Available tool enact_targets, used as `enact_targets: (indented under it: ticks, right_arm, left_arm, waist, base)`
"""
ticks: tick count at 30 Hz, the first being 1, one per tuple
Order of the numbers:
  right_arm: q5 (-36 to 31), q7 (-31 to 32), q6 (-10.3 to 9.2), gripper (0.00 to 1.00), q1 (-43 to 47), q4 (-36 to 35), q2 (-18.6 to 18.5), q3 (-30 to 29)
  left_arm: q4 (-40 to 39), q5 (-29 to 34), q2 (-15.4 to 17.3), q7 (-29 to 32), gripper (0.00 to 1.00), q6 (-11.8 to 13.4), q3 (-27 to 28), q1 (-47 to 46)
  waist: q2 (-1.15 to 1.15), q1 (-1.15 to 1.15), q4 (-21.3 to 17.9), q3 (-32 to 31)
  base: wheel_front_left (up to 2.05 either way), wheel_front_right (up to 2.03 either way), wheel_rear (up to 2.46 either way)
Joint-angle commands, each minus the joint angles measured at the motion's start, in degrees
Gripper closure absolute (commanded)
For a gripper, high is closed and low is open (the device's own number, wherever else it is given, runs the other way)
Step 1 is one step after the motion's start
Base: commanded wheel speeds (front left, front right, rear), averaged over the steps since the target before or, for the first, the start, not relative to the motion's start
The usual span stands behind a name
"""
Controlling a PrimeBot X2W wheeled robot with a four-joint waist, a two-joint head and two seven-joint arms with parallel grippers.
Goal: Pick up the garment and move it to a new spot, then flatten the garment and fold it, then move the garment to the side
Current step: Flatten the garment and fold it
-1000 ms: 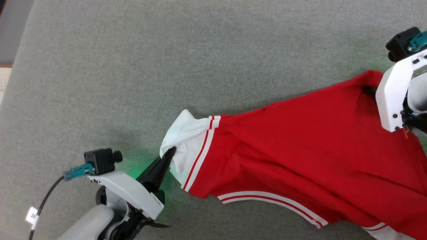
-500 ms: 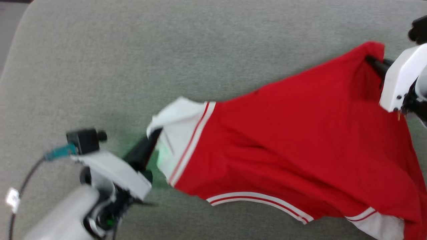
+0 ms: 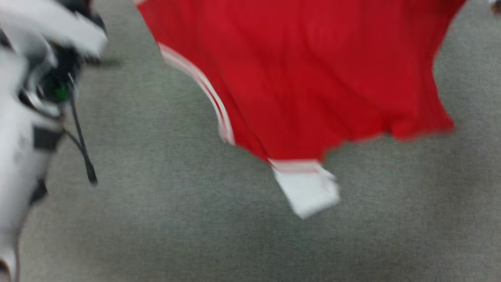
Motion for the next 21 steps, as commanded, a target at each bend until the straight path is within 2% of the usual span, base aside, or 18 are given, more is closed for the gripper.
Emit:
enact_targets:
  ticks: [1,5,12,17,21]
  right_arm:
    - [-1.42,-2.35,-0.13,1.00,-2.97,1.48,0.37,-1.43]
    - [-3.49,-8.18,-0.18,1.00,-10.45,4.55,2.13,-4.13]
    - [-3.83,-16.54,-0.31,1.00,-19.94,10.15,2.95,-6.72]
    - [-2.18,-17.19,-0.28,1.00,-20.87,12.81,2.65,-4.76]
    - [-0.21,-16.59,-0.25,1.00,-17.53,13.63,1.95,-1.09]
  left_arm:
    - [2.96,0.87,-0.16,-0.76,1.00,-0.14,0.90,-4.01]
    - [11.21,2.87,-0.81,-3.92,1.00,-0.43,3.28,-15.53]
    - [20.98,6.92,-2.74,-8.18,1.00,-3.51,6.25,-31.38]
    - [25.11,7.07,-5.63,-7.65,1.00,-6.06,4.74,-32.79]
    - [26.87,5.09,-6.64,-6.09,1.00,-6.98,3.89,-28.92]
  waist:
    - [0.00,0.00,-1.99,1.56]
    - [0.00,0.00,-3.45,2.43]
    - [0.00,0.00,-4.66,0.97]
    - [0.00,0.00,-4.32,0.48]
    - [0.00,0.00,-3.87,1.08]
  base:
    - [0.00,0.00,0.00]
    - [0.00,0.00,0.00]
    - [0.00,0.00,0.00]
    - [0.00,0.00,0.00]
    - [0.00,0.00,0.00]
